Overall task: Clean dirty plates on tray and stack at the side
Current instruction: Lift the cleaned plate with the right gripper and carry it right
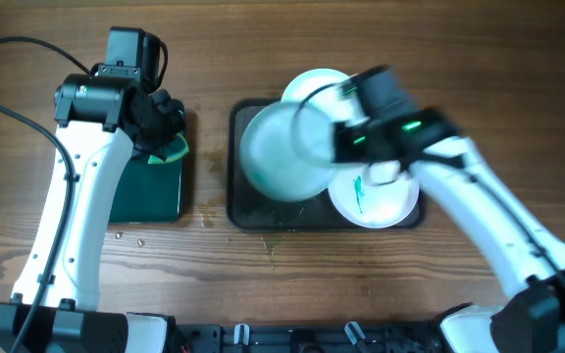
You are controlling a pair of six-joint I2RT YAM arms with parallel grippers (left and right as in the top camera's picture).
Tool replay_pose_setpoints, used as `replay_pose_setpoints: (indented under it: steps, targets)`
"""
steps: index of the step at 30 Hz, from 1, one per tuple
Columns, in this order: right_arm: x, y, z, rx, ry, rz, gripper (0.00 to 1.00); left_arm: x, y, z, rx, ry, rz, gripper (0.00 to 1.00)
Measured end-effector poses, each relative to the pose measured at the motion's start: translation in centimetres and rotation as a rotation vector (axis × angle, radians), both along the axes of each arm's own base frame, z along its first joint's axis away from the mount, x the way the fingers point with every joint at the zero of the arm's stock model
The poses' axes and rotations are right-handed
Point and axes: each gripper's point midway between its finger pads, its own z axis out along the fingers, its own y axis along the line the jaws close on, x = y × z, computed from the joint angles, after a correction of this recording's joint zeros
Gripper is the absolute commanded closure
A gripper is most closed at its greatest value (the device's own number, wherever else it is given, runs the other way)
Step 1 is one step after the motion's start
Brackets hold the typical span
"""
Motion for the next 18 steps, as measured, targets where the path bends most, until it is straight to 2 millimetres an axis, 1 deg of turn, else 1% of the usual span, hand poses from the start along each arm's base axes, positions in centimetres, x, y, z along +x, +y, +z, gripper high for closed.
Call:
replay_pose_setpoints:
  steps: [1, 2, 3, 5, 6, 8, 9, 10, 12, 13, 15, 17, 18]
  targets:
    - [0.4, -1.5, 0.3, 0.034, 0.014, -0.039, 0.96, 0.0, 0.0, 0.0, 0.000, 0.000, 0.000, 0.96]
    - [1.0, -3.8, 0.6, 0.072, 0.027, -0.102, 0.96, 0.0, 0.0, 0.0, -0.001, 0.000, 0.000, 0.96]
    - [1.3, -5.7, 0.8, 0.097, 0.041, -0.154, 0.96, 0.0, -0.1, 0.0, -0.003, 0.000, -0.001, 0.96]
    - [1.5, -9.5, 0.8, 0.126, 0.065, -0.258, 0.96, 0.0, -0.1, 0.0, -0.004, 0.001, -0.001, 0.96]
    - [1.6, -12.0, 0.7, 0.136, 0.077, -0.324, 0.96, 0.0, -0.1, 0.0, -0.004, 0.000, -0.001, 0.96]
    - [1.5, -16.4, 0.5, 0.133, 0.083, -0.446, 0.96, 0.0, -0.1, 0.0, -0.004, 0.000, -0.001, 0.96]
    - [1.3, -19.3, 0.4, 0.124, 0.080, -0.528, 0.96, 0.0, -0.1, 0.0, -0.004, 0.000, -0.001, 0.96]
    - [1.0, -21.3, 0.4, 0.111, 0.076, -0.584, 0.96, 0.0, -0.1, 0.0, -0.004, 0.001, -0.001, 0.96]
    - [0.0, -26.2, 0.1, 0.072, 0.073, -0.721, 0.96, 0.0, -0.1, 0.0, -0.004, 0.001, -0.001, 0.96]
    - [-0.5, -27.7, -0.1, 0.060, 0.074, -0.768, 0.96, 0.0, -0.1, 0.0, -0.004, 0.001, -0.001, 0.96]
    - [-1.2, -30.1, -0.8, 0.041, 0.081, -0.847, 0.96, 0.0, -0.1, 0.0, -0.005, 0.000, -0.002, 0.96]
    - [-2.0, -32.3, -2.5, 0.014, 0.109, -0.933, 0.96, 0.0, -0.1, 0.0, -0.006, 0.000, -0.002, 0.96]
    - [-2.4, -32.9, -3.5, 0.004, 0.131, -0.964, 0.96, 0.0, -0.1, 0.0, -0.006, 0.001, -0.002, 0.96]
